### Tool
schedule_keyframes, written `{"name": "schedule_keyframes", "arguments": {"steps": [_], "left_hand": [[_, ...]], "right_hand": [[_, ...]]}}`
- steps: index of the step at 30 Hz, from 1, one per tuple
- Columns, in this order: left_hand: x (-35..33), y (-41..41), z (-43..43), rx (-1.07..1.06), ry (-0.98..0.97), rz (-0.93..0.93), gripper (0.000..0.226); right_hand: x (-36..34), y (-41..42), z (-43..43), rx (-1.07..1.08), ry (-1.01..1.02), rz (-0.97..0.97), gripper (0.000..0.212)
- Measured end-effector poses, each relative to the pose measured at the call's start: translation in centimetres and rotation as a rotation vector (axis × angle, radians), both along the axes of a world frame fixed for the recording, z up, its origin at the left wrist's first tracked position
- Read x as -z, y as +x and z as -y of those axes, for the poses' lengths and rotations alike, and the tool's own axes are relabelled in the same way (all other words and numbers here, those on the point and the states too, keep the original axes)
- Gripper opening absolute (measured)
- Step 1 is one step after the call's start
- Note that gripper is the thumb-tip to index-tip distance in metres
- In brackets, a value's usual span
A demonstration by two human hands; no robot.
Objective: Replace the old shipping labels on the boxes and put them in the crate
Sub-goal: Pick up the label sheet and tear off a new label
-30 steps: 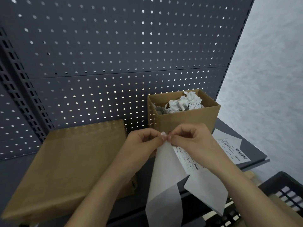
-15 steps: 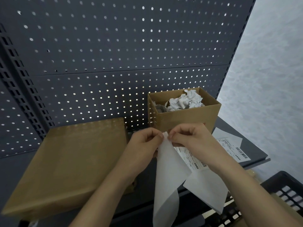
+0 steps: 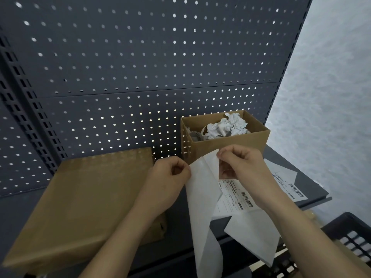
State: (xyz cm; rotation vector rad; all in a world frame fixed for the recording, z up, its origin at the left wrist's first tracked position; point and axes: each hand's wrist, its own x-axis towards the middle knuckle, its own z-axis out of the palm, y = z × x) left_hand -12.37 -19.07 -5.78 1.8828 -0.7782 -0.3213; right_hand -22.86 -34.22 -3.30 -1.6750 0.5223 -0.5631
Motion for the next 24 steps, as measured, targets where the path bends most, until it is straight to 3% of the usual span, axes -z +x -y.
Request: {"name": "schedule_keyframes", "arguments": {"steps": [8, 21, 24], "left_hand": [[0.2, 0.5, -0.5, 0.012, 0.119, 0.156, 0.013], [0.6, 1.7, -1.2, -0.041, 0.14, 0.267, 0.016], [0.6, 1.6, -1.4, -0.02, 0.087, 0.254, 0.029]], "right_hand": [[-0.1, -0.5, 1.4, 0.068, 0.067, 0.045, 0.019], [-0.1, -1.6, 4.3, 0.149, 0.094, 0.068, 0.024], [-0.2, -1.5, 4.4, 0.151, 0.093, 0.072, 0.025]]}}
